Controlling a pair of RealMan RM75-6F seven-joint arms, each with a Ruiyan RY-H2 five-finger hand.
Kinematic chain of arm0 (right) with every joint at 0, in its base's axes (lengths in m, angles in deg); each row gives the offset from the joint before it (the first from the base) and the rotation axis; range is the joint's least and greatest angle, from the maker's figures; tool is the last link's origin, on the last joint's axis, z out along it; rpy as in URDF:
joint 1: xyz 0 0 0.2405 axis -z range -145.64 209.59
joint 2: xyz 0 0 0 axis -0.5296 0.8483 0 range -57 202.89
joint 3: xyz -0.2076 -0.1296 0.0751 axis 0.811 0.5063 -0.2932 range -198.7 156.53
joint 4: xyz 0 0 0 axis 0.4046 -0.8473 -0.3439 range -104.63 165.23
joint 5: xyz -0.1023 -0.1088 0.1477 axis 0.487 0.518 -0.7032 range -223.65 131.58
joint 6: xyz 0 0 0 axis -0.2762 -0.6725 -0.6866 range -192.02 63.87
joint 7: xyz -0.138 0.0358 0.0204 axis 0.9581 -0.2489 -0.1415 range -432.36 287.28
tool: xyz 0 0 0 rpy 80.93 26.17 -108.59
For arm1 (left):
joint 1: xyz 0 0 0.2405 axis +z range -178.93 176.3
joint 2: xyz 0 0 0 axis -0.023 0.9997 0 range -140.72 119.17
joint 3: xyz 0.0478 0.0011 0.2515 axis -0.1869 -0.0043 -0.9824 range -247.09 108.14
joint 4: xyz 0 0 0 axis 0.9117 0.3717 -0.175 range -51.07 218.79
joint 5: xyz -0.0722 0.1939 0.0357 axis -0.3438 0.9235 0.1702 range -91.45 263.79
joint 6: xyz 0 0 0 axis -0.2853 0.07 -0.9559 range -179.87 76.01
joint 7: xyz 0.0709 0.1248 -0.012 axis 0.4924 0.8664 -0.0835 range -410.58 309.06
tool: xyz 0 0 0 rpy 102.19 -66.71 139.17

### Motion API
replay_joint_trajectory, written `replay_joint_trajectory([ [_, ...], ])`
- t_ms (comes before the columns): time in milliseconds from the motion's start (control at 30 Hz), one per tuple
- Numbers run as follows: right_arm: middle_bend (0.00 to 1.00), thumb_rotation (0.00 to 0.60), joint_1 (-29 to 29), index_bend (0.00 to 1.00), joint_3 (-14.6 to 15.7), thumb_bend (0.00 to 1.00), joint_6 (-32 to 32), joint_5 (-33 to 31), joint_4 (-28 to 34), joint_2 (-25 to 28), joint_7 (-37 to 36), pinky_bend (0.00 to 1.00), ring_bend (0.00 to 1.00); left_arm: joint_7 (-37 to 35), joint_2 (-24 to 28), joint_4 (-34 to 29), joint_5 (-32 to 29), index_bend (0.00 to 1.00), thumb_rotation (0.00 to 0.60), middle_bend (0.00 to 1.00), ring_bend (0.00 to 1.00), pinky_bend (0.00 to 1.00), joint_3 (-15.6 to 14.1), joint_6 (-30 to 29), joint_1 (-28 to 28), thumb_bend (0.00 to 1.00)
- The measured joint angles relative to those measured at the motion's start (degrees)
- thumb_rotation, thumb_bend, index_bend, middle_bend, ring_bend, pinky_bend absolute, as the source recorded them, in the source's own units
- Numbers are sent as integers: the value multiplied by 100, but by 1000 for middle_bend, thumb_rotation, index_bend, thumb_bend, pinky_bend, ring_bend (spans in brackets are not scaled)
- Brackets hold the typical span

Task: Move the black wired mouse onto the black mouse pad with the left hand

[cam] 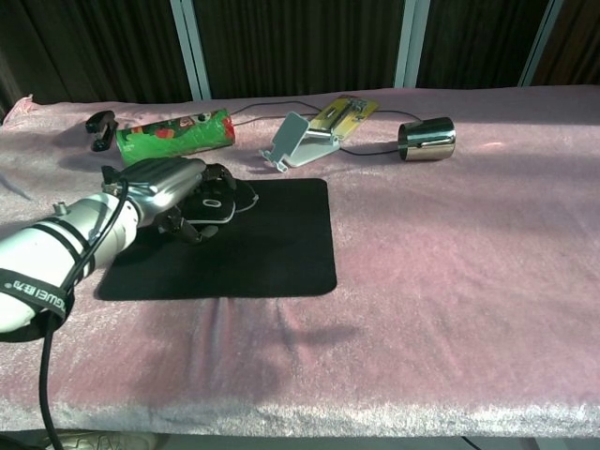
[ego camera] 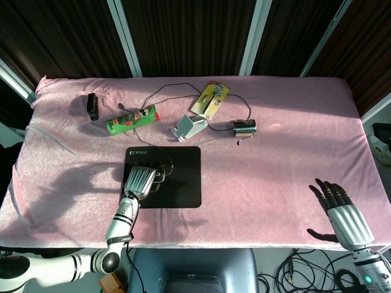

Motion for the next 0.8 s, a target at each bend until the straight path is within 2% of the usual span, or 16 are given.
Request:
replay_joint_trajectory([
  [67,0,600,-9,0,7,221,14,4,0,2,2,210,0,-13,-2,-21,50,0,600,0,2,194,-45,9,-4,349],
  [433,0,600,-24,0,25,222,20,15,-7,13,-20,210,0,-64,302,-499,186,0,600,0,0,192,-205,-55,82,313],
  [633,0,600,-15,0,15,222,-6,-12,-7,17,-37,210,0,379,1030,-1129,257,0,600,0,0,177,-488,-279,245,314],
  [800,0,600,-12,0,-7,221,0,-74,22,-10,19,210,0,292,2015,-1638,505,0,600,0,0,163,-822,-503,589,320],
])
